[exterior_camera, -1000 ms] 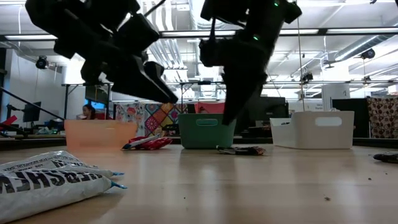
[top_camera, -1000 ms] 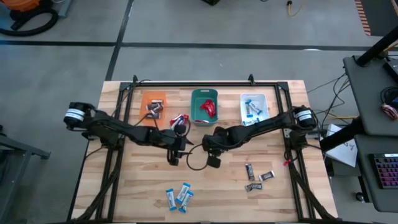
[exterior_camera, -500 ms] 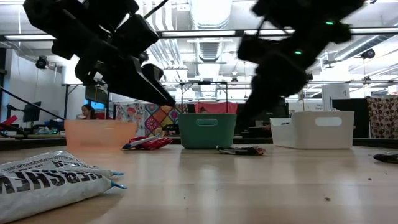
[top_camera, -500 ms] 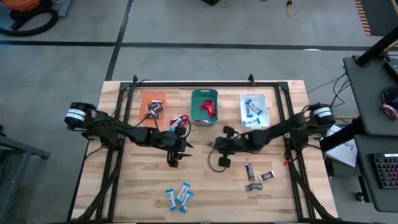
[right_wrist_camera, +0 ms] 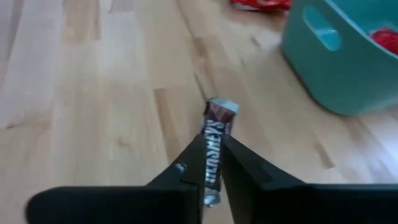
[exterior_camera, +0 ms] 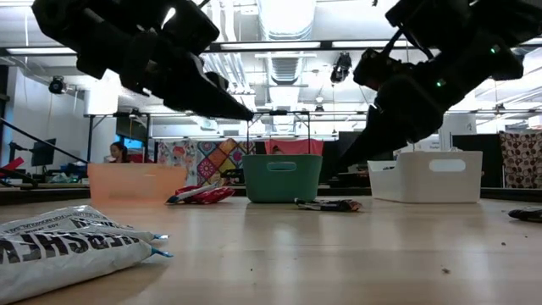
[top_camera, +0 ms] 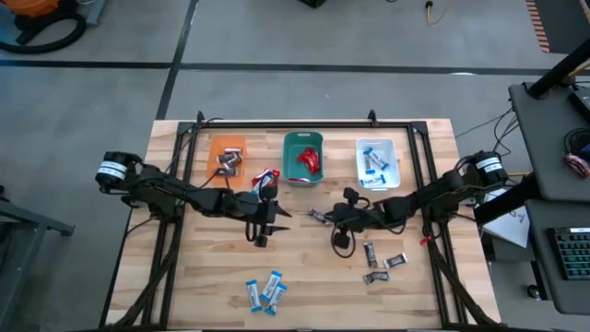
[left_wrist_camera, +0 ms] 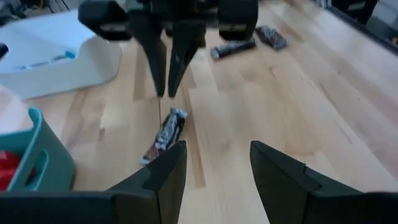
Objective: Organize candy in baskets
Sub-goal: Put the black chocolate bar into the orange bin
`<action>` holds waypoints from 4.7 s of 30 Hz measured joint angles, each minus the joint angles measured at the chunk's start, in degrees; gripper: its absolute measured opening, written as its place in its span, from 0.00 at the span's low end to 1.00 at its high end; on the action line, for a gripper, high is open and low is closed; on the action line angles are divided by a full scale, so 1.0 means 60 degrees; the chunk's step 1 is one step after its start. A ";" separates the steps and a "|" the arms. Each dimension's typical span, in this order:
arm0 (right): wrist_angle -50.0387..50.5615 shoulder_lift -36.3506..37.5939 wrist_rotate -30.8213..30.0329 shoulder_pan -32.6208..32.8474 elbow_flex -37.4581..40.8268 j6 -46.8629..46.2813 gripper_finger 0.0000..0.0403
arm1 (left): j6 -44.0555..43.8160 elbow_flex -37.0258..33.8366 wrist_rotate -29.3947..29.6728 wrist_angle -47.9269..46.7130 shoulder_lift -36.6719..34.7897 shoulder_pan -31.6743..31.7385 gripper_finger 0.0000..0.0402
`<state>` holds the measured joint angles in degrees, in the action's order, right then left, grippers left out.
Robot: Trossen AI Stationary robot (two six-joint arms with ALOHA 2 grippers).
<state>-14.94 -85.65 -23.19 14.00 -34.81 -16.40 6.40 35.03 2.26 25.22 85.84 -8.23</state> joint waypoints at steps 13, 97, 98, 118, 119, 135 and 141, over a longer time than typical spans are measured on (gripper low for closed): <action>-0.0643 -0.0011 -0.0581 0.0295 0.0466 -0.0539 0.43 | -0.0047 0.0036 0.0018 0.0949 0.0000 0.0000 0.40; -0.3840 -0.1534 -0.2450 0.1129 -0.1956 0.4917 0.16 | -0.1604 -0.0630 0.0254 0.3763 0.0056 0.0033 0.12; -0.3847 -0.1534 -0.2473 0.1102 -0.1956 0.4900 0.18 | -0.1605 -0.0630 0.0296 0.3702 0.0055 0.0040 0.07; -0.3645 -0.1359 -0.4574 0.0659 -0.1956 0.3657 0.39 | -0.3631 0.1221 0.6122 -0.8562 -0.3415 0.1516 0.02; -0.3637 -0.1359 -0.4570 0.0659 -0.1956 0.3618 0.38 | -0.3916 0.1440 0.6122 -0.9231 -0.3603 0.1580 0.02; -0.2945 -0.1348 -0.4373 0.0667 -0.2468 0.3469 0.39 | -0.4900 0.2167 0.5373 -1.2667 -0.3148 0.4273 0.12; 0.0278 -0.1348 -0.4332 0.0663 -0.3925 0.2413 0.40 | -0.4872 0.2164 0.5362 -1.2725 -0.2741 0.4266 0.29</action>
<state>-13.27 -93.73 -49.18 17.98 -58.36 -1.93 -22.83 48.01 34.44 -51.13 69.39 17.37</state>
